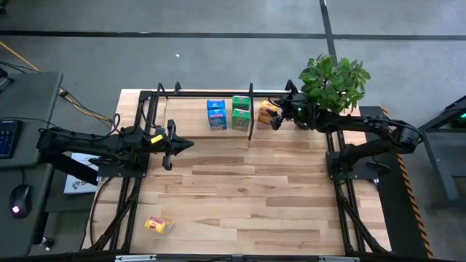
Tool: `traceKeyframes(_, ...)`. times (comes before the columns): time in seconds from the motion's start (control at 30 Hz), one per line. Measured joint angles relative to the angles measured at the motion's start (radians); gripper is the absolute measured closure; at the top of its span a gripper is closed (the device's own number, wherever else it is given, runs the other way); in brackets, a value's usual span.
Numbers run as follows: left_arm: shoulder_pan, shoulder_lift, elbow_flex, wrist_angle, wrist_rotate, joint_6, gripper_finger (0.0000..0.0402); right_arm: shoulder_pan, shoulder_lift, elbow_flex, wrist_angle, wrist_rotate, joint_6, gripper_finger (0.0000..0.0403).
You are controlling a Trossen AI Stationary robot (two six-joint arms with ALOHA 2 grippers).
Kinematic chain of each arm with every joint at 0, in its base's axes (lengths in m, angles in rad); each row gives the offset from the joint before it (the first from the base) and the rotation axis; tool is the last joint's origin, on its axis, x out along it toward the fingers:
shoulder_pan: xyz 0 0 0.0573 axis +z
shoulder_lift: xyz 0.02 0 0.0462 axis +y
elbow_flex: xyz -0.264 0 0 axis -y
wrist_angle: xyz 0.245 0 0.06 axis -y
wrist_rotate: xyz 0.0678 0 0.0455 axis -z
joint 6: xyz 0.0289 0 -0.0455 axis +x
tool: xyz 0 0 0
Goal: Stack cereal on shelf
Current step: Put the top yellow cereal box on the shelf
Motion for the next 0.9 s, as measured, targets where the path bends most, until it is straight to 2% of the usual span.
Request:
traceKeyframes(0.17, 0.000, 0.000, 0.000, 0.000, 0.000, 0.000, 0.0398, -0.012, 0.000, 0.000, 0.002, -0.027, -0.005, 0.0147)
traceKeyframes(0.4, 0.000, 0.000, 0.000, 0.000, 0.000, 0.001, 0.0398, -0.011, 0.000, 0.000, 0.013, 0.002, 0.063, 0.0147)
traceKeyframes(0.77, 0.000, 0.000, 0.000, 0.000, 0.000, 0.001, 0.0398, -0.011, 0.000, 0.000, 0.017, 0.027, -0.013, 0.0147)
traceKeyframes(0.9, 0.000, 0.000, 0.000, -0.001, 0.000, 0.000, 0.0398, -0.011, 0.000, 0.000, 0.023, 0.033, 0.037, 0.0147)
